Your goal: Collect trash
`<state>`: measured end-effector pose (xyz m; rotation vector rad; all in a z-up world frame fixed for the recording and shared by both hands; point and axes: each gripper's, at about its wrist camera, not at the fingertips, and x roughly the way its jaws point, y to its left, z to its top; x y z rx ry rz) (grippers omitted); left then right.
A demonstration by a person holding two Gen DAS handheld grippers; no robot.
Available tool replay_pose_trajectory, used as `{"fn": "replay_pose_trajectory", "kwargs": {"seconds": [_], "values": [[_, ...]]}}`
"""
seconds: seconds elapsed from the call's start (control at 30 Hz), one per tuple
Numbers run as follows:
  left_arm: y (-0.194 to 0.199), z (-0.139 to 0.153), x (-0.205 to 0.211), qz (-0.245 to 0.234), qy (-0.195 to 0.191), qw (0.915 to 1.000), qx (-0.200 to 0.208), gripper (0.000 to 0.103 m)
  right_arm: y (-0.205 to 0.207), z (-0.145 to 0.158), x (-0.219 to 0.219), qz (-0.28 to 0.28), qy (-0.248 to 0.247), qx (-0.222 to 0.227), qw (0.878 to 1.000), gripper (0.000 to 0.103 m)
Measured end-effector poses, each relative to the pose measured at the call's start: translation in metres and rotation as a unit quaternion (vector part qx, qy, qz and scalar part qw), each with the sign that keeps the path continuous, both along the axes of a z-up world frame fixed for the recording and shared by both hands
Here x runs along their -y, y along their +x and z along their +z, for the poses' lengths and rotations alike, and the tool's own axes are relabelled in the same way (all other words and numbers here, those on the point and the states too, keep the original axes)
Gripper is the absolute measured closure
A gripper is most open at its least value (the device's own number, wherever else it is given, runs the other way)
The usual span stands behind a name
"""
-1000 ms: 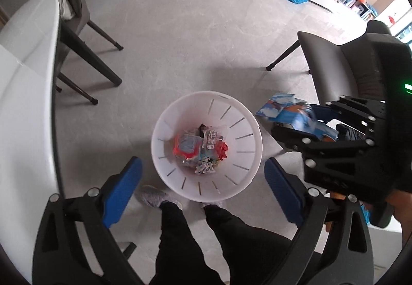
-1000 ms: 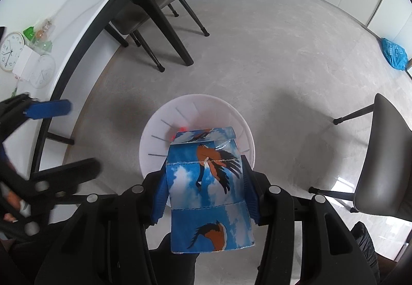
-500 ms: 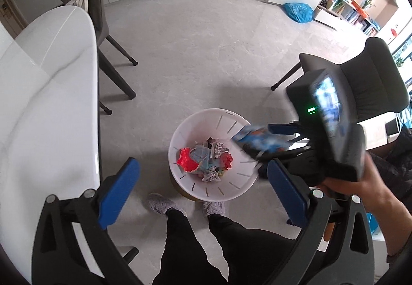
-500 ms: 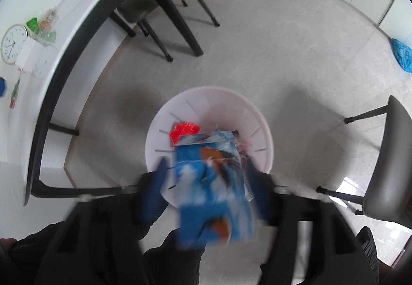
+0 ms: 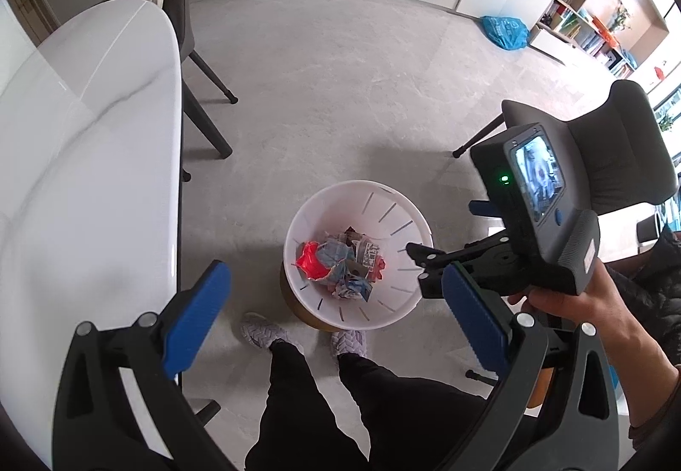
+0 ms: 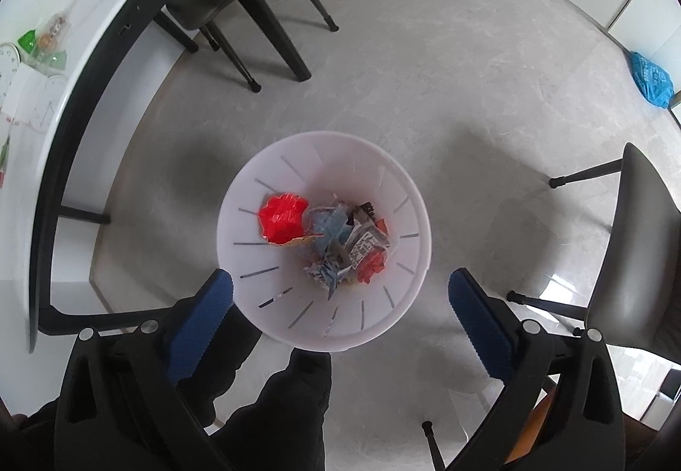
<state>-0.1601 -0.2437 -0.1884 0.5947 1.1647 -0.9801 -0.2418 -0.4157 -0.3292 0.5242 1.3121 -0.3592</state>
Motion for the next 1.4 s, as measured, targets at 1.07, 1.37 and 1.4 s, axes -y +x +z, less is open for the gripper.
{"fn": "replay_pose_trajectory", "kwargs": {"seconds": [1.07, 1.37, 1.4], "values": [[0.119, 0.175, -0.165, 0.286, -0.077, 0.9412, 0.162, 0.008, 0.134, 0.24, -0.099, 0.148, -0.14, 0.18, 0.962, 0.002], [0.182, 0.298, -0.302, 0.463, -0.08, 0.8261, 0.311, 0.008, 0.226, 0.414, -0.218, 0.25, -0.174, 0.349, 0.886, 0.002], [0.185, 0.302, -0.31, 0.475, -0.078, 0.8169, 0.318, 0.008, 0.231, 0.425, -0.228, 0.256, -0.179, 0.36, 0.879, 0.002]]}}
